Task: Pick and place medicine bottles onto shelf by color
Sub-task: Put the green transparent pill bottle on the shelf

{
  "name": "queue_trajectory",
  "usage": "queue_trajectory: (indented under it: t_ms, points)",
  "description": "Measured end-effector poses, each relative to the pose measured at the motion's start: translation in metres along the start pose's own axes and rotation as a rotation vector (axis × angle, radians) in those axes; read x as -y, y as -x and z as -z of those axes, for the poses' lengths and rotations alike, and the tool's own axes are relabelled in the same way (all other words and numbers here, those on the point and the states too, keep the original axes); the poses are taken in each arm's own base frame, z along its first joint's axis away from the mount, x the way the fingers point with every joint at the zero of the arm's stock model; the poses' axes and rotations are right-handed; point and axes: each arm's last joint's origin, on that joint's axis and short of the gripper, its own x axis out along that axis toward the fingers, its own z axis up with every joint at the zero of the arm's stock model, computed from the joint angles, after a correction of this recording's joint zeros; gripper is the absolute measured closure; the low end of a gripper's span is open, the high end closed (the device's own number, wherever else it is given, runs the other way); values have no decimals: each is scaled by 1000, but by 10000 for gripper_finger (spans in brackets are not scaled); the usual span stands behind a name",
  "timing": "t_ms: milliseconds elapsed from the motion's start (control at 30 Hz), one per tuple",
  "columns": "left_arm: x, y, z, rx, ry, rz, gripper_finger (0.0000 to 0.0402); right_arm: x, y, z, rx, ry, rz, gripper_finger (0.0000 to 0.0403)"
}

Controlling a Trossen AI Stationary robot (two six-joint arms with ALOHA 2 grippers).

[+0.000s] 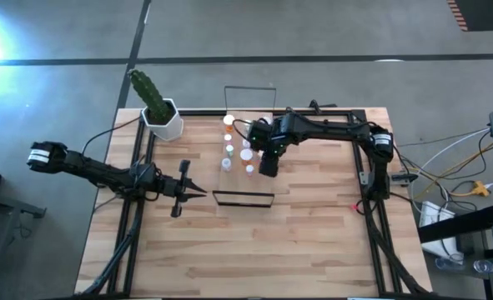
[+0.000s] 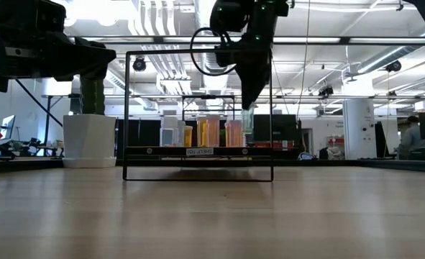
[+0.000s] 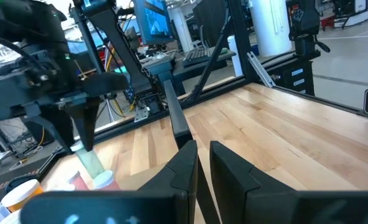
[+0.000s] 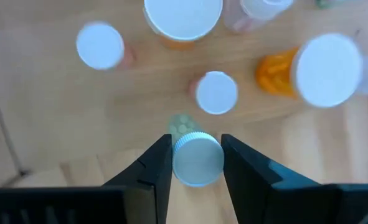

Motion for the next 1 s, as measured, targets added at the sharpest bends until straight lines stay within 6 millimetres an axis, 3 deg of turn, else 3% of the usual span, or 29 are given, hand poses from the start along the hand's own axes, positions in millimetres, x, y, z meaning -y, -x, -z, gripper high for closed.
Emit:
queue_trajectory:
  t_ms: [133, 433, 700, 1000]
  points:
    - [0, 0, 0, 0, 0, 0, 378, -1, -4, 3, -19, 134, -1, 287]
    - [0, 0, 0, 0, 0, 0, 378, -19, -20, 15, -77, 205, 5, 284]
    - [0, 0, 0, 0, -1, 0, 378, -35, -17, 7, 61, 314, 2, 289]
    - [0, 0, 0, 0, -5, 0, 378, -34, -22, 7, 74, 346, 5, 282]
